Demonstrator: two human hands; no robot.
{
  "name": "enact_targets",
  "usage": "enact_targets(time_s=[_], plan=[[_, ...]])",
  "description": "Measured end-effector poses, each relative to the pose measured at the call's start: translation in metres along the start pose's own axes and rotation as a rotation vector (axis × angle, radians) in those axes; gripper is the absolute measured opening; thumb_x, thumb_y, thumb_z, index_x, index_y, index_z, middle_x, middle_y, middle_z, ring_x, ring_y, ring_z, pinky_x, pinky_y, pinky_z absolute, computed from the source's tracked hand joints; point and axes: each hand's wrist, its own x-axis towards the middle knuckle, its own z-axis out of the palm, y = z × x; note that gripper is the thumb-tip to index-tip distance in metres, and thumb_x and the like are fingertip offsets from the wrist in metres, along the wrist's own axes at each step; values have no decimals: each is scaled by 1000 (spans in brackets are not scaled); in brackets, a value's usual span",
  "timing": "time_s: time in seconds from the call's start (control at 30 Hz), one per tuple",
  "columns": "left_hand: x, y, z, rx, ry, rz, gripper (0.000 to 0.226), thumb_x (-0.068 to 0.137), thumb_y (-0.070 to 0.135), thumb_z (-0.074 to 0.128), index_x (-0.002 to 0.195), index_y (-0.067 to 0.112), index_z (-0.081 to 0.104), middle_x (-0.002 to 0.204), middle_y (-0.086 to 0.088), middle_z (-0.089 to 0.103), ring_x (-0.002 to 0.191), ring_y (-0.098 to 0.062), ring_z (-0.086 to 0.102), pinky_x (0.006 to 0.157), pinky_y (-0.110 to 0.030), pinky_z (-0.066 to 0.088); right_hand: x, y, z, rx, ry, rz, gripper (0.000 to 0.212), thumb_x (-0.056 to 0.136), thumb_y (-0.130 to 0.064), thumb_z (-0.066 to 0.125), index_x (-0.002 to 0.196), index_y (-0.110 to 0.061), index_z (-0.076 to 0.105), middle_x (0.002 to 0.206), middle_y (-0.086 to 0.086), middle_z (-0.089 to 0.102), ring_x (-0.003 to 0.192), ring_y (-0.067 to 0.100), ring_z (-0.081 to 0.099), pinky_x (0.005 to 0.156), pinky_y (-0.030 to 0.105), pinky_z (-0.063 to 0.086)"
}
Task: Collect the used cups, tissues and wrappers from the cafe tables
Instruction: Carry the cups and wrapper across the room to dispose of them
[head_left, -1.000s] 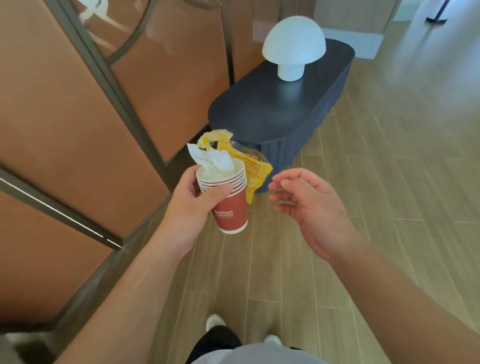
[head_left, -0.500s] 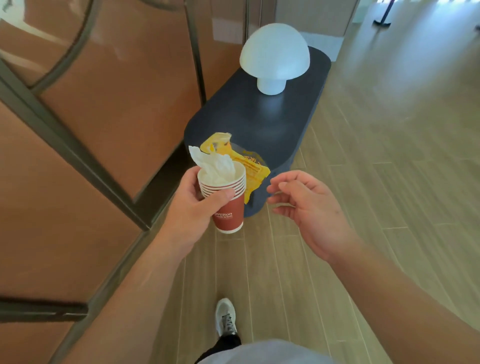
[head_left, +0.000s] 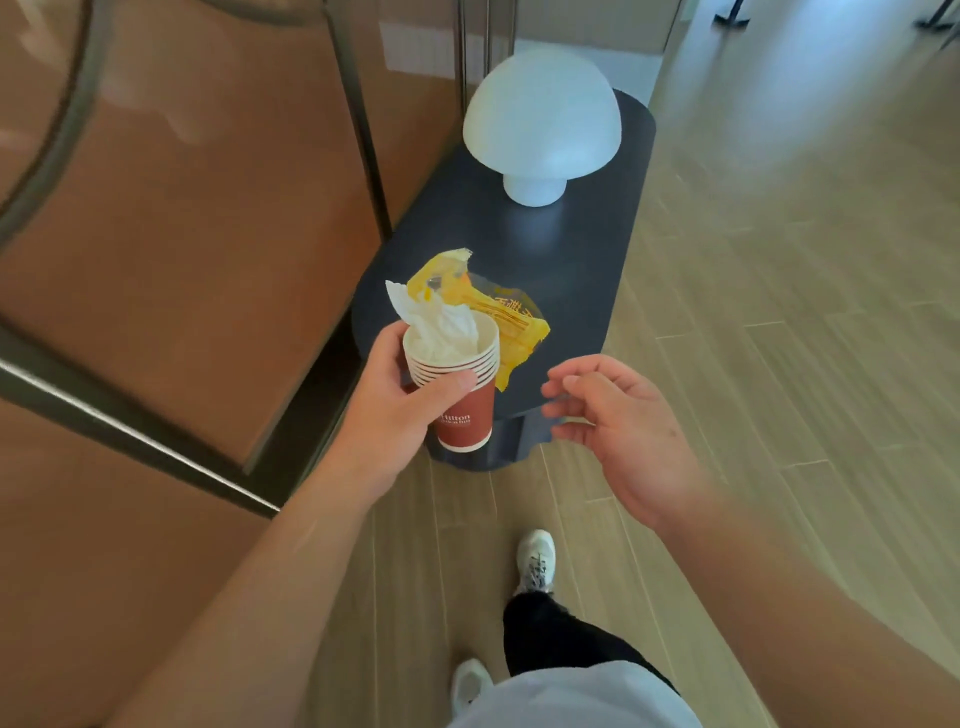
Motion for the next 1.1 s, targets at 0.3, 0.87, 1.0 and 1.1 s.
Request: enact_targets(time_s=[0.3, 0.87, 1.0, 1.1], plan=[[144, -28, 21, 90, -4, -61, 72, 54, 67, 89, 117, 46, 60, 119, 13, 71, 115, -15, 67, 83, -28, 57, 155, 2, -14, 5, 21, 81, 19, 76, -27, 55, 76, -29, 74, 86, -1, 73, 79, 14, 67, 69, 28, 52], [352, -84, 46, 148, 31, -100, 71, 63, 39, 90, 123, 37, 52, 122, 15, 67, 115, -8, 66, 84, -24, 57, 377, -14, -29, 28, 45, 141, 16, 75, -27, 57, 78, -25, 72, 85, -1, 72, 77, 14, 67, 69, 28, 53], [384, -126, 46, 122, 74, -122, 71, 61, 35, 90, 121, 35, 51, 122, 15, 66, 111, -5, 67, 81, -19, 56, 413, 11, -25, 9, 104, 186, 16, 75, -29, 56, 78, -25, 72, 85, -1, 72, 78, 13, 67, 69, 27, 53], [406, -162, 48, 157, 74, -87, 67, 70, 15, 91, 123, 29, 52, 111, 32, 66, 105, 3, 66, 77, -12, 53, 434, 34, -24, -2, 132, 211, 16, 75, -29, 56, 75, -28, 72, 85, -2, 72, 78, 13, 68, 69, 28, 52]])
